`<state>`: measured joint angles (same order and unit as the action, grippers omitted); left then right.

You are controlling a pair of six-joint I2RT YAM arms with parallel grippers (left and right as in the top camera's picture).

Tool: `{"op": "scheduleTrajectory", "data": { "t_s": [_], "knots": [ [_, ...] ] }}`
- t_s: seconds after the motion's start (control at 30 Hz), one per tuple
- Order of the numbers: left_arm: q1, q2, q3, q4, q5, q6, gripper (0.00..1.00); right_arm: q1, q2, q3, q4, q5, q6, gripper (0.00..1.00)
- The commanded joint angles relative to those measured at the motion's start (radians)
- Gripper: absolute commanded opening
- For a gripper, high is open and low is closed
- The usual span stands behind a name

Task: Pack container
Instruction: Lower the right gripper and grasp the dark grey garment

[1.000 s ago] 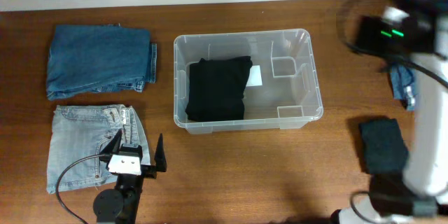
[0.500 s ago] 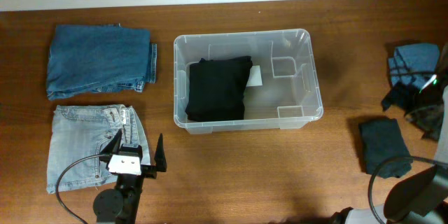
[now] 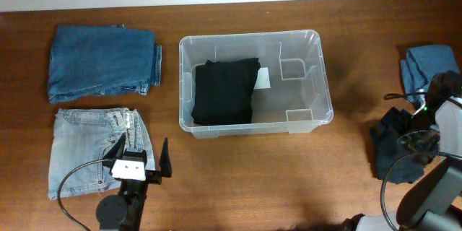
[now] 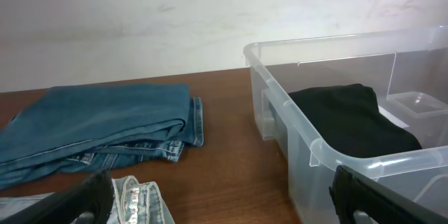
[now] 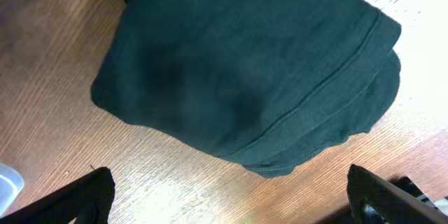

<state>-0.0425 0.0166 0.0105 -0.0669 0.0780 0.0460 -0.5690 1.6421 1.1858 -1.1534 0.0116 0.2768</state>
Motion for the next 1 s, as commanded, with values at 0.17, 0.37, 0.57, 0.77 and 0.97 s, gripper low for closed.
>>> {"op": "scheduleTrajectory", "data": {
  "t_s": [0.17, 0.37, 0.57, 0.77, 0.97],
  "knots": [
    [0.006, -0.005, -0.001, -0.008, 0.004, 0.016, 0.99, -0.002, -0.006, -0.01, 0.044, -0.001, 0.004, 0.99],
    [0.006, -0.005, -0.001, -0.008, 0.004, 0.016, 0.99, -0.002, -0.006, -0.01, 0.05, 0.0, 0.004, 0.99],
    [0.006, -0.005, -0.001, -0.008, 0.004, 0.016, 0.99, -0.002, -0.002, -0.01, 0.058, 0.03, -0.007, 0.98],
    [0.006, -0.005, -0.001, -0.008, 0.004, 0.016, 0.99, -0.002, 0.0, -0.01, 0.077, 0.03, -0.008, 0.99],
    [0.006, -0.005, -0.001, -0.008, 0.004, 0.016, 0.99, -0.002, 0.002, -0.01, 0.098, 0.026, -0.034, 0.99]
  ]
}}
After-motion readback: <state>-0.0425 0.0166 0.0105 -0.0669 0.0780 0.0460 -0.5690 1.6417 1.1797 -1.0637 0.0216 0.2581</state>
